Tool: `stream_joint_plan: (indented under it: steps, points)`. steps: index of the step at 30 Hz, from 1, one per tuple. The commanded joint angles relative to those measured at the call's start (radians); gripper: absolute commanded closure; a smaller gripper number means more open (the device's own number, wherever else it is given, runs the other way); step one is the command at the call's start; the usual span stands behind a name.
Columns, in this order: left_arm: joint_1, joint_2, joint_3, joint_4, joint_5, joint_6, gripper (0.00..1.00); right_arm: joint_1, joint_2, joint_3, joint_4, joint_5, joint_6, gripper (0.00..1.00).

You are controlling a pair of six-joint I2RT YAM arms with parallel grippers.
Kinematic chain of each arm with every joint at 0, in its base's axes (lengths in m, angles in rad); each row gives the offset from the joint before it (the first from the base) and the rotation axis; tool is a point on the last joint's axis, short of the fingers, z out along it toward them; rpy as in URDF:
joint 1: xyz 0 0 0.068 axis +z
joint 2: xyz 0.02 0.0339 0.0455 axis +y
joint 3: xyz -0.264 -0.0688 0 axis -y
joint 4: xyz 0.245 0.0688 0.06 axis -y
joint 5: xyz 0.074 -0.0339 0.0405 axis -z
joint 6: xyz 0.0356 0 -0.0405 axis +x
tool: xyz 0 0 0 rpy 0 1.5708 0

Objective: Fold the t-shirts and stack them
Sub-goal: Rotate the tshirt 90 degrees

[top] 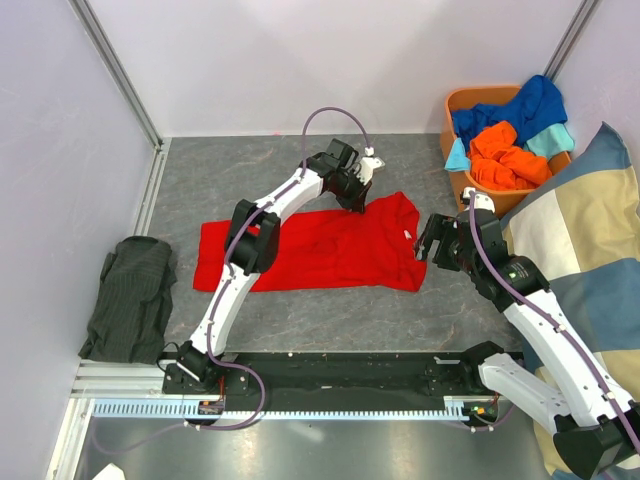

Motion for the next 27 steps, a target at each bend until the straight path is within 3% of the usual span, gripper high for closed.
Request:
stream_joint_plan:
  steps: [1, 6, 10, 13, 20, 27]
  points:
    - [-0.006, 0.023, 0.036, -0.027, -0.019, 0.011, 0.98, 0.001, -0.011, -0.003, -0.001, 0.026, -0.012, 0.13]
    - [0.025, 0.060, 0.114, 0.014, -0.032, -0.103, 0.98, 0.001, -0.009, -0.005, -0.003, 0.021, -0.010, 0.13]
    - [0.115, 0.097, 0.185, 0.079, -0.038, -0.360, 0.98, 0.002, -0.011, -0.006, -0.004, 0.018, -0.007, 0.13]
    - [0.189, 0.088, 0.156, 0.177, -0.046, -0.547, 0.98, 0.001, -0.006, -0.014, 0.000, 0.010, -0.001, 0.12]
    - [0.312, 0.076, 0.121, 0.319, -0.161, -0.853, 0.98, 0.002, 0.020, -0.055, 0.046, -0.014, 0.037, 0.12]
    - [0.404, 0.137, 0.113, 0.456, -0.150, -1.221, 0.98, 0.002, 0.059, -0.136, 0.162, -0.065, 0.080, 0.12]
